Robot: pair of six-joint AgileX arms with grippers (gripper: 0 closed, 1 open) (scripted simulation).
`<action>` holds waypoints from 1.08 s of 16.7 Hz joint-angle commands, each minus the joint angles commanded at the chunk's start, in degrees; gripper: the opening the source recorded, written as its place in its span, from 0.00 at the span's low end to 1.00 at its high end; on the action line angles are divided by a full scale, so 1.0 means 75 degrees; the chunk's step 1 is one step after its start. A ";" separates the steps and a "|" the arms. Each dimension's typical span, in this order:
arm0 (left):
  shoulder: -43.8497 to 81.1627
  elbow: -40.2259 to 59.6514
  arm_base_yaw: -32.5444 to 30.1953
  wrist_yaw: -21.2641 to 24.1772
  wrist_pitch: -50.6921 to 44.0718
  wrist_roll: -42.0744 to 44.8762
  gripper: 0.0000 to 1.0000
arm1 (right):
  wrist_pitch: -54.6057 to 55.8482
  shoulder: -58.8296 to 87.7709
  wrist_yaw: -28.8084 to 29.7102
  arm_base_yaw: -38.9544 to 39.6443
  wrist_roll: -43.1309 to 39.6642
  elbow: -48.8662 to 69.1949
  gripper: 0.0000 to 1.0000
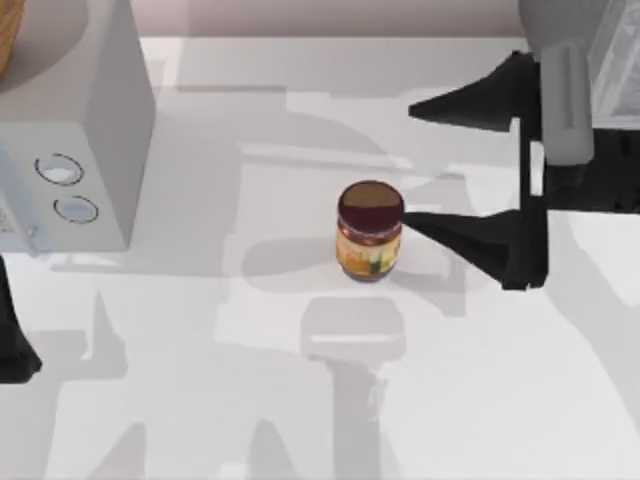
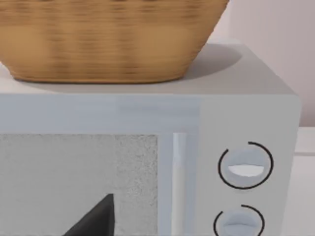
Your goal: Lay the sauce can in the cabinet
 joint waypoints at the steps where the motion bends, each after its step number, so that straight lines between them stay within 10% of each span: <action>1: 0.0000 0.0000 0.0000 0.0000 0.0000 0.0000 1.00 | 0.0205 0.0649 -0.0289 0.0004 -0.0141 0.0269 1.00; 18: 0.0000 0.0000 0.0000 0.0000 0.0000 0.0000 1.00 | 0.1663 0.6277 -0.1779 -0.0951 -0.1016 0.2583 1.00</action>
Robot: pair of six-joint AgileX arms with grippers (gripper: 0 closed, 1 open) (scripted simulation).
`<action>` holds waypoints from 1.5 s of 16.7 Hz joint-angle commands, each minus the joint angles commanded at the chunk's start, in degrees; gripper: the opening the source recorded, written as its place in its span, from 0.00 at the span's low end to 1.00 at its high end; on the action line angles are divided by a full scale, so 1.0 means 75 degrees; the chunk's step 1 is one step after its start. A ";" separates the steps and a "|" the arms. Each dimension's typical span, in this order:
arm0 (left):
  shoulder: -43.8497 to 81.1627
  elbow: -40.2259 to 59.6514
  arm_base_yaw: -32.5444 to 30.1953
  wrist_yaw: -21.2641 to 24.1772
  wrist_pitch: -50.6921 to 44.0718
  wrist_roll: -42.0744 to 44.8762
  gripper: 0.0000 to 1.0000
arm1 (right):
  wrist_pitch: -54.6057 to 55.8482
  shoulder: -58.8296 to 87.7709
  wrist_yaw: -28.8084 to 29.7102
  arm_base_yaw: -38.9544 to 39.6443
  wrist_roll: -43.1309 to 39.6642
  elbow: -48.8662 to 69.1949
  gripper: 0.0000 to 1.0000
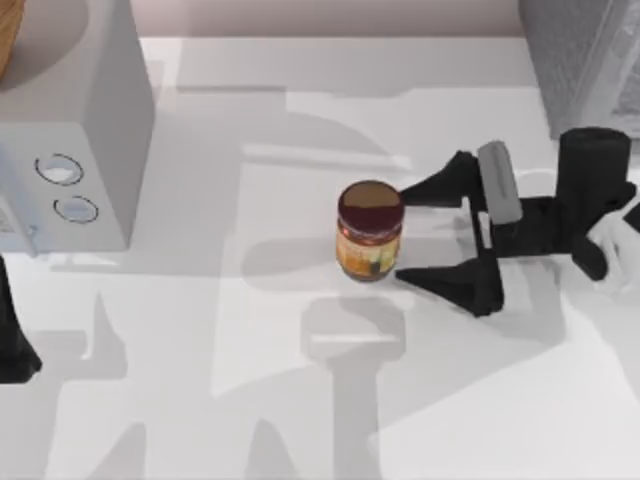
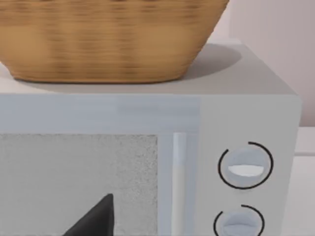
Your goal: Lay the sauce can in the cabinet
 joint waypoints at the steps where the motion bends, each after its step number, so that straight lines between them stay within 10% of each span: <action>1: 0.0000 0.0000 0.0000 0.0000 0.0000 0.0000 1.00 | 0.0000 0.0000 0.0000 0.0000 0.0000 0.0000 1.00; 16: 0.0000 0.0000 0.0000 0.0000 0.0000 0.0000 1.00 | 0.1188 0.0586 0.1011 0.1061 0.1230 0.0568 1.00; 25: 0.0000 0.0000 0.0000 0.0000 0.0000 0.0000 1.00 | 0.1188 0.0586 0.1011 0.1061 0.1230 0.0568 0.32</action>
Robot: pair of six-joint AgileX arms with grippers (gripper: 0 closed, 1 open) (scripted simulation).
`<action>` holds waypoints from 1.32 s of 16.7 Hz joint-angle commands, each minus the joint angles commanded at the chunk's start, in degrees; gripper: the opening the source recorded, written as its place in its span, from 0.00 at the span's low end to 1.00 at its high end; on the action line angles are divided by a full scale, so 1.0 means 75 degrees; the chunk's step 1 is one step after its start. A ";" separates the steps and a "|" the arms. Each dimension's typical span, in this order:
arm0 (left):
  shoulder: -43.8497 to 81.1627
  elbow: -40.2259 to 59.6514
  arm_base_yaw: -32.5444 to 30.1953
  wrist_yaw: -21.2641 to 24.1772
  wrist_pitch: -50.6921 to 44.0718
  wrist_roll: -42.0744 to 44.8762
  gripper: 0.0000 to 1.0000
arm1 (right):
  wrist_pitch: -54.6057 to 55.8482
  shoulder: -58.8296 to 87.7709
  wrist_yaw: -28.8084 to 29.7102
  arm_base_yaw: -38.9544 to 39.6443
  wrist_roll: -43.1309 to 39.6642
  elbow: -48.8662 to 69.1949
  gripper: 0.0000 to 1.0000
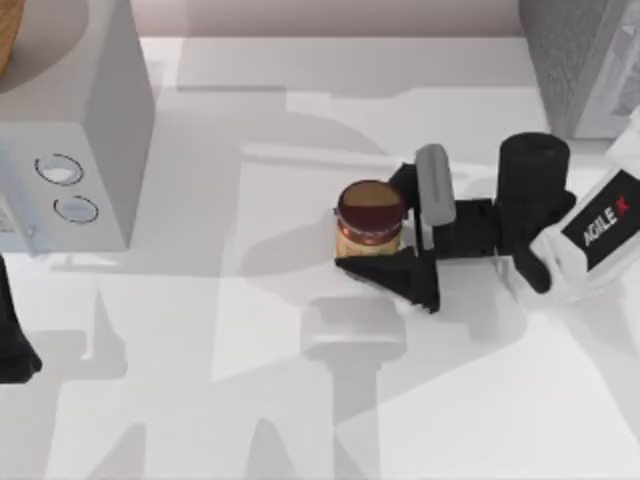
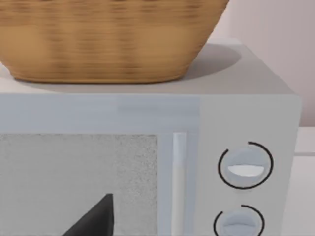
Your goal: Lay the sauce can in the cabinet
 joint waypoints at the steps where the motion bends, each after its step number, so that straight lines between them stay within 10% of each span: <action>1: 0.0000 0.0000 0.0000 0.0000 0.0000 0.0000 1.00 | 0.0000 0.0000 0.0000 0.0000 0.0000 0.0000 0.25; 5: 0.0000 0.0000 0.0000 0.0000 0.0000 0.0000 1.00 | 0.0000 0.0000 0.0000 0.0000 0.0000 0.0000 0.00; 22: 0.0000 0.0000 0.0000 0.0000 0.0000 0.0000 1.00 | -0.2511 -0.2358 0.0012 -0.0035 0.0025 0.0171 0.00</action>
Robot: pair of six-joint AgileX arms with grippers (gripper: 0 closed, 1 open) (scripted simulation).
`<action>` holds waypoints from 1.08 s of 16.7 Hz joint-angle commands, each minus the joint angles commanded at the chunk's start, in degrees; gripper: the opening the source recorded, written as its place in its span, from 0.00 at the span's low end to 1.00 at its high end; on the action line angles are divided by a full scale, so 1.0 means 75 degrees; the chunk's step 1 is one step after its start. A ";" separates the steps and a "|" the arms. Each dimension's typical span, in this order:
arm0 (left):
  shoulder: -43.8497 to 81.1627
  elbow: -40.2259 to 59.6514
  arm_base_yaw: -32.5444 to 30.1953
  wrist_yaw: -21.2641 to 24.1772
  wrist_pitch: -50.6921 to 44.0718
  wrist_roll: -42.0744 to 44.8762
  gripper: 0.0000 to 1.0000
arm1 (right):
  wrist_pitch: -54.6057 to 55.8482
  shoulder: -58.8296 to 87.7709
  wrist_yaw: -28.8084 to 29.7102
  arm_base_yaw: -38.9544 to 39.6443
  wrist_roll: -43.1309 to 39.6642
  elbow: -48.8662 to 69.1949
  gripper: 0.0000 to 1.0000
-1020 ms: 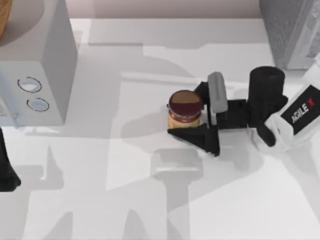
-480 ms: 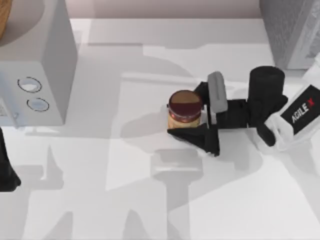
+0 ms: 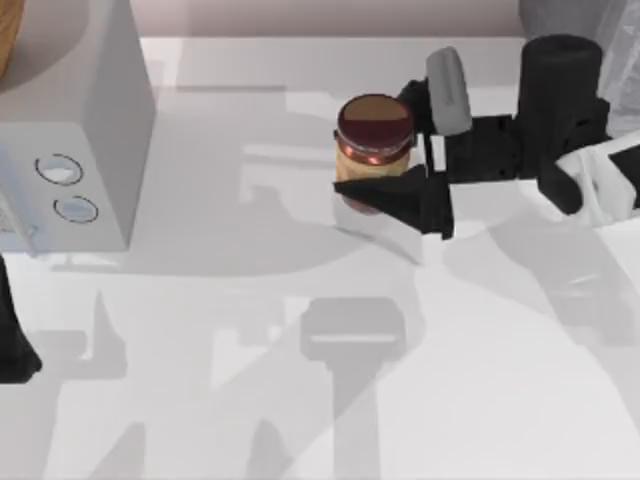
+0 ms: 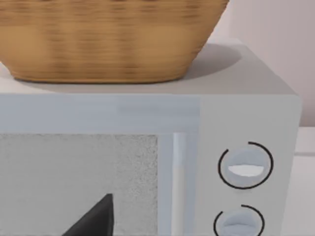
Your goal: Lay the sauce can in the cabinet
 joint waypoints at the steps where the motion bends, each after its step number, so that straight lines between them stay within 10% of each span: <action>1: 0.0000 0.0000 0.0000 0.0000 0.0000 0.0000 1.00 | -0.0353 -0.0332 -0.0008 -0.0002 0.0015 0.0025 0.00; 11: 0.0000 0.0000 0.0000 0.0000 0.0000 0.0000 1.00 | -0.1103 -0.1046 0.0114 -0.0038 0.0182 -0.0121 0.00; 18: 0.0000 0.0000 0.0000 0.0000 0.0000 0.0000 1.00 | -0.2193 -0.3600 0.1976 -0.0568 0.0564 -0.2155 0.00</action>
